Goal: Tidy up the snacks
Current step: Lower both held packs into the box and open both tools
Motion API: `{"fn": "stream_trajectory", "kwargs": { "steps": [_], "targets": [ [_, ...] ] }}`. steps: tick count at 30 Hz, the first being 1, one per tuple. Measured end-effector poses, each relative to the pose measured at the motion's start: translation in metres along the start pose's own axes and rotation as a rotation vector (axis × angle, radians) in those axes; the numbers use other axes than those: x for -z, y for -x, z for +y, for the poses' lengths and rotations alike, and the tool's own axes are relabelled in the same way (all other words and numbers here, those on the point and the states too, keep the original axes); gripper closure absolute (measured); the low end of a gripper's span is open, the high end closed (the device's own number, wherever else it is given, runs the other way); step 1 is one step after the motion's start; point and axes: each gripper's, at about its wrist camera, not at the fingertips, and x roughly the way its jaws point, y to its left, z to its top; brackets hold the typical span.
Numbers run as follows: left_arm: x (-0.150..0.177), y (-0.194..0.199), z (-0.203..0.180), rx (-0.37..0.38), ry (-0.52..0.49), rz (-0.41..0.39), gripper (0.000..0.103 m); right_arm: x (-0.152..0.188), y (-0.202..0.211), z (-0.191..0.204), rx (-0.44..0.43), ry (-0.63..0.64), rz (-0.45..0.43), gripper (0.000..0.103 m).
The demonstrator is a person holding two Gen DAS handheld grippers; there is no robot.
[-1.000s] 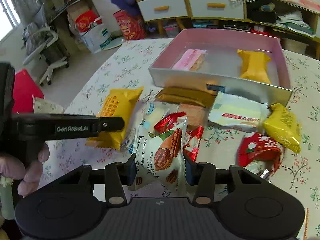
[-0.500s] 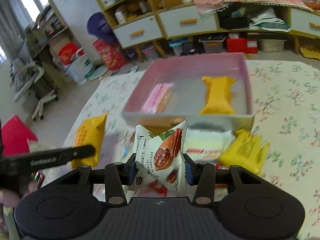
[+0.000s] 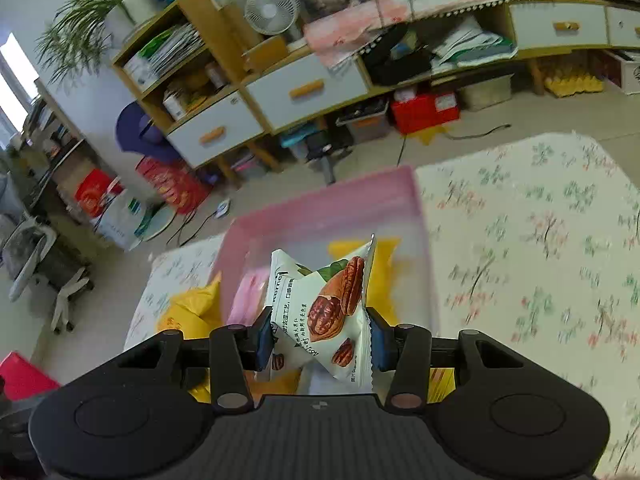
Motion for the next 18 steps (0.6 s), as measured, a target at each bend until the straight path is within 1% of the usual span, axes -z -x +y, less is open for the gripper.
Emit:
{"fn": "stream_trajectory", "kwargs": {
  "steps": [4, 10, 15, 18],
  "targets": [
    [-0.016, -0.025, -0.007, -0.014, -0.011, 0.013, 0.071, -0.019, -0.013, -0.011, 0.006, -0.001, -0.023, 0.087],
    [-0.03, -0.06, -0.003, -0.051, 0.005, 0.03, 0.071, -0.042, -0.04, -0.03, -0.032, -0.054, -0.04, 0.087],
    [-0.034, -0.087, -0.003, -0.081, -0.009, 0.033, 0.071, -0.05, -0.063, -0.041, -0.073, -0.088, -0.042, 0.087],
    [-0.034, -0.103, -0.002, -0.1, -0.011, 0.044, 0.071, -0.051, -0.073, -0.044, -0.07, -0.086, -0.03, 0.087]
  ]
}}
